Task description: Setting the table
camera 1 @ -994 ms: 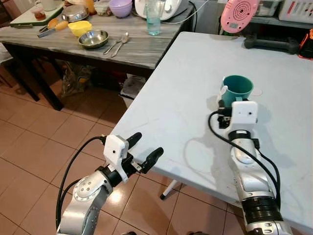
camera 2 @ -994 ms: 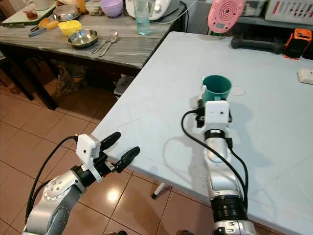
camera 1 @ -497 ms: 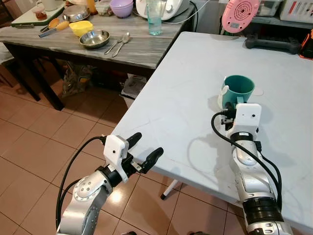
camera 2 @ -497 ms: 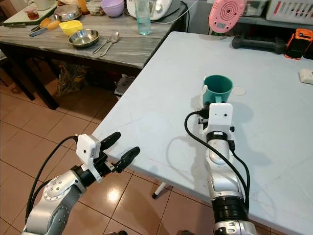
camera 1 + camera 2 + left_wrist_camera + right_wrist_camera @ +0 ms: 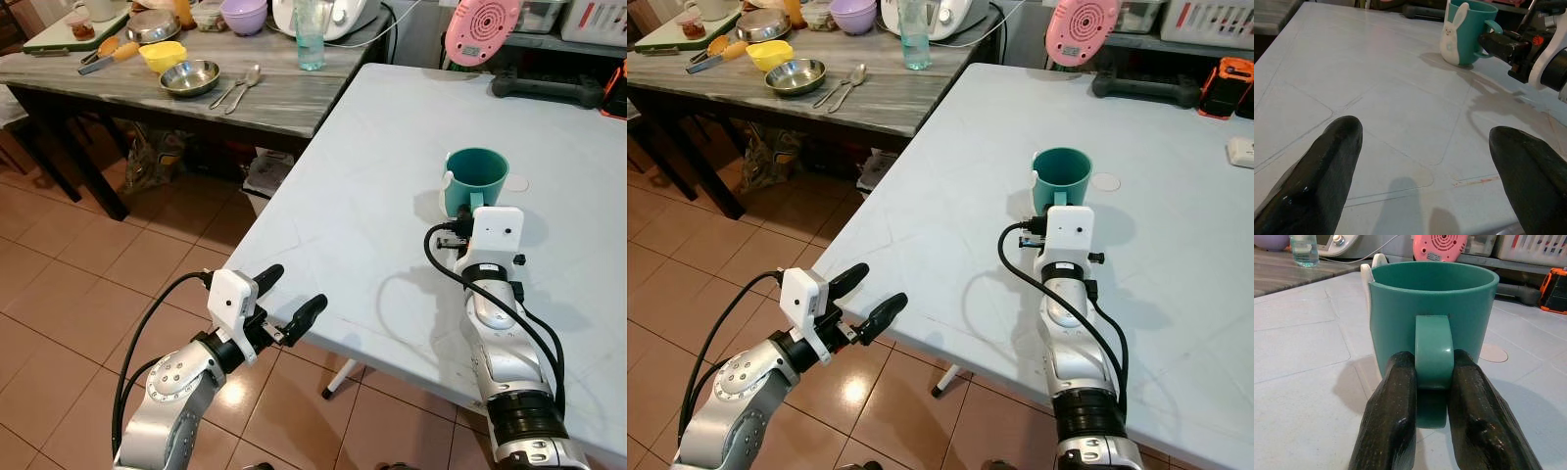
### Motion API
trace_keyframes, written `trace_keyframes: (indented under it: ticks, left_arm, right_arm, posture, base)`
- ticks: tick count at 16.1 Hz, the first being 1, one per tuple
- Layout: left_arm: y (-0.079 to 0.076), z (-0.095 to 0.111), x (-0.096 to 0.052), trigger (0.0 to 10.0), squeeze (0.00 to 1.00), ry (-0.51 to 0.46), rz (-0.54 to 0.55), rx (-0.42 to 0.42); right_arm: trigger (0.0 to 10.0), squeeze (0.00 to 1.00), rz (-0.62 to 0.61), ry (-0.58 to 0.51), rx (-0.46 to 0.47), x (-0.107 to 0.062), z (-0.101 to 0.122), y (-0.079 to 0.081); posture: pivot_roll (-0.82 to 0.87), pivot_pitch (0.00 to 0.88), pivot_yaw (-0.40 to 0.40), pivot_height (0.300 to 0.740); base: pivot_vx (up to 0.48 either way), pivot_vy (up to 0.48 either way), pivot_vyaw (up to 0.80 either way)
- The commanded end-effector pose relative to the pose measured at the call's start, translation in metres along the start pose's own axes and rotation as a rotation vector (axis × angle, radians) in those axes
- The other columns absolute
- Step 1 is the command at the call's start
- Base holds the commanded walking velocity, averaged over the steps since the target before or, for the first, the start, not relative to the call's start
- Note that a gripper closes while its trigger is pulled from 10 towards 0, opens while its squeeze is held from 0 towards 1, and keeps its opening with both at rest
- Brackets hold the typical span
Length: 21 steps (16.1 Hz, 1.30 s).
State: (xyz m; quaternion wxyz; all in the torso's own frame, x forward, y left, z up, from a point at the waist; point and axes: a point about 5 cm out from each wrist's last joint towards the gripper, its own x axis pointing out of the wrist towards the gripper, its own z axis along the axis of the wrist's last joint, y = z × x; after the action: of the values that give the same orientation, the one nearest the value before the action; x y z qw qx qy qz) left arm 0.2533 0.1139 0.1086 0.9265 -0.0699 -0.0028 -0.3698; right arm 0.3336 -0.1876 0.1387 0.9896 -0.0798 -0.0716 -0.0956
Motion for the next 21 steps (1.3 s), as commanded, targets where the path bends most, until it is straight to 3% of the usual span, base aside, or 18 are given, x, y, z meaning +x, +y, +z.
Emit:
trace_keyframes:
  ticks: [1, 7, 11, 12, 13, 16, 19, 21]
  left_arm:
    - [0.004, 0.001, -0.003, 10.0, 0.00, 0.006, 0.018, 0.014]
    - [0.004, 0.002, -0.002, 10.0, 0.00, 0.000, 0.007, 0.014]
    - [0.009, 0.000, -0.003, 10.0, 0.00, 0.008, 0.047, 0.033]
    - [0.011, 0.000, -0.003, 10.0, 0.00, 0.007, 0.073, 0.043]
    - [0.015, 0.000, -0.003, 10.0, 0.00, 0.005, 0.116, 0.055]
    - [0.028, 0.000, -0.002, 10.0, 0.00, -0.003, 0.263, 0.077]
    - [0.038, 0.003, -0.003, 10.0, 0.00, -0.022, 0.346, 0.052]
    - [0.040, 0.002, -0.003, 10.0, 0.00, -0.024, 0.367, 0.047]
  right_arm:
    - [0.0, 0.00, 0.002, -0.010, 0.007, 0.002, 0.002, 0.001]
    - [0.0, 0.00, 0.011, -0.022, 0.005, 0.003, 0.004, 0.002]
    - [0.1, 0.00, 0.043, -0.076, 0.030, 0.003, 0.021, 0.010]
    - [4.7, 0.00, 0.070, -0.104, 0.037, 0.001, 0.030, 0.016]
    - [10.0, 0.00, 0.103, -0.134, 0.041, -0.003, 0.038, 0.023]
    - [10.0, 0.00, 0.154, -0.188, 0.057, -0.019, 0.054, 0.031]
    - [10.0, 0.00, 0.156, -0.176, 0.048, -0.030, 0.051, 0.026]
    - [10.0, 0.00, 0.137, -0.106, 0.051, -0.037, 0.039, 0.019]
  posture:
    - [-0.05, 0.130, 0.092, 0.740]
    - [-0.05, 0.123, 0.087, 0.740]
    - [-0.05, 0.120, 0.081, 0.740]
    - [-0.05, 0.120, 0.080, 0.740]
    - [-0.06, 0.119, 0.076, 0.740]
    - [-0.06, 0.115, 0.062, 0.740]
    - [-0.06, 0.113, 0.059, 0.740]
    - [-0.07, 0.113, 0.051, 0.740]
  base:
    - [0.000, 0.000, 0.00]
    - [0.000, 0.000, 0.00]
    - [0.000, 0.000, 0.00]
    - [0.000, 0.000, 0.00]
    - [0.000, 0.000, 0.00]
    - [0.000, 0.000, 0.00]
    - [0.000, 0.000, 0.00]
    - [0.000, 0.000, -0.21]
